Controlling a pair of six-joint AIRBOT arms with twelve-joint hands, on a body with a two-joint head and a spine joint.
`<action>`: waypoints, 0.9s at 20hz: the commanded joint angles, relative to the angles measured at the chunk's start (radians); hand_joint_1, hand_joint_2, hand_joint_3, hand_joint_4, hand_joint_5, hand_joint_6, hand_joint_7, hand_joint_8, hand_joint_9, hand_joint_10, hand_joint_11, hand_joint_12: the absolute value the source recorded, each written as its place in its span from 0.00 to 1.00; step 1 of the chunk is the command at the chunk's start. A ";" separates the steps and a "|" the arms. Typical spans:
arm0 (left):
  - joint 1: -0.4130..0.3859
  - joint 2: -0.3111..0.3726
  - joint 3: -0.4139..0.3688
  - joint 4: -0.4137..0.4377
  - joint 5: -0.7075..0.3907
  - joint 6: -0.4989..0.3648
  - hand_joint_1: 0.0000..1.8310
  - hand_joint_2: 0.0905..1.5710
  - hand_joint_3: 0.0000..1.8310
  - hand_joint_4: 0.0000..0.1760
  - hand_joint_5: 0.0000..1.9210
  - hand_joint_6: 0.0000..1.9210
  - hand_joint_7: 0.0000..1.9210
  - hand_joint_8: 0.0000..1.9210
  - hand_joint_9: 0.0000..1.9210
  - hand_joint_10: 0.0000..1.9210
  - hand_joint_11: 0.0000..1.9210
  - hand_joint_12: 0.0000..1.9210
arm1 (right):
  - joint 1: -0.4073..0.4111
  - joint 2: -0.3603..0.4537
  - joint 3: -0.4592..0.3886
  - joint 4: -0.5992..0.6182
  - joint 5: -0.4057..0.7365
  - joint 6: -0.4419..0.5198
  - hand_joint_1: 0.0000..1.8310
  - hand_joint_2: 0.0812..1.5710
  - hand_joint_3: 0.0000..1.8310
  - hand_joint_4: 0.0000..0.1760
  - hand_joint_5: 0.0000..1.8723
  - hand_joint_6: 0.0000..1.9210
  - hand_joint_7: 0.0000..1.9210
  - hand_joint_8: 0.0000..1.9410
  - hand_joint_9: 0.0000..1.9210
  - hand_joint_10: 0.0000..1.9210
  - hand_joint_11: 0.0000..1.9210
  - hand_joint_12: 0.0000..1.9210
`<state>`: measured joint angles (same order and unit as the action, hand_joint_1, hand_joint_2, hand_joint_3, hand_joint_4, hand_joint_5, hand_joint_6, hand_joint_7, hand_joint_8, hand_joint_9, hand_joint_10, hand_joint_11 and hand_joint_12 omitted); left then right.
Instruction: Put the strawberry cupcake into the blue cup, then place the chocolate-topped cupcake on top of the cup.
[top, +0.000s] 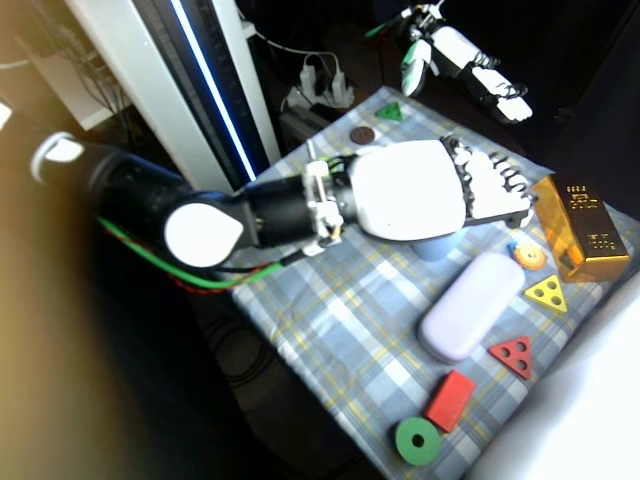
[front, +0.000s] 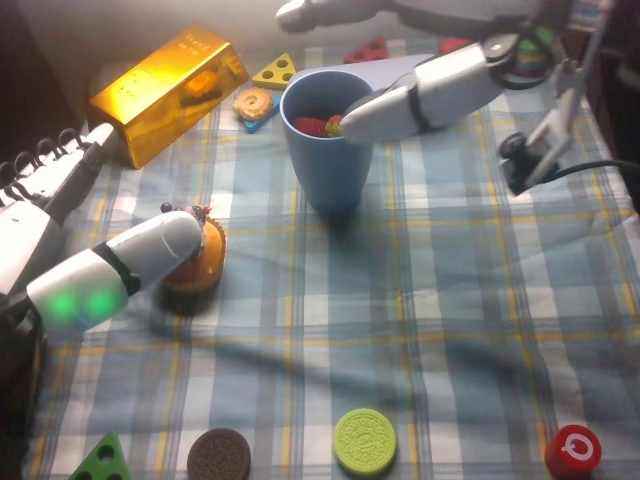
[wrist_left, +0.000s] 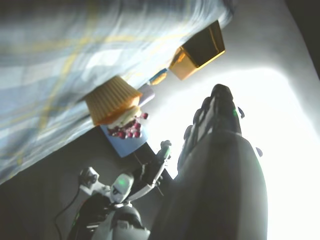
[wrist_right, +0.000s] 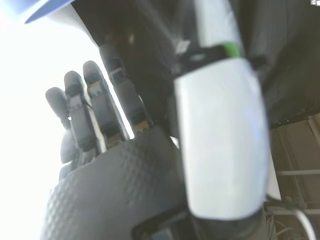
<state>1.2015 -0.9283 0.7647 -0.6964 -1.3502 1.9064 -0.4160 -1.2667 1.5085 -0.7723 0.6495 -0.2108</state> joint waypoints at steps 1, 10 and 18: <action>-0.012 0.010 0.006 0.044 -0.105 -0.006 0.00 0.49 0.00 0.38 0.02 0.00 0.01 0.00 0.00 0.00 0.00 0.00 | 0.027 0.016 -0.018 0.063 0.093 -0.002 0.07 0.52 0.00 0.09 0.07 0.00 0.08 0.01 0.03 0.00 0.00 0.09; -0.032 0.021 0.030 0.061 -0.024 -0.006 0.07 0.48 0.00 0.38 0.03 0.00 0.01 0.00 0.00 0.00 0.00 0.00 | -0.001 0.222 -0.192 0.126 0.095 -0.099 0.00 0.55 0.00 0.24 0.00 0.00 0.00 0.00 0.00 0.00 0.01 0.01; -0.032 -0.010 0.063 0.069 0.048 -0.006 0.31 0.47 0.00 0.44 0.11 0.00 0.11 0.00 0.02 0.00 0.00 0.00 | -0.150 0.359 -0.311 0.244 0.106 -0.173 0.05 0.51 0.00 0.21 0.00 0.00 0.00 0.00 0.00 0.00 0.00 0.00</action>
<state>1.1767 -0.9356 0.8261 -0.6666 -1.1896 1.9064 -0.5873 -0.9092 1.1957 -0.5747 0.6579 -0.3901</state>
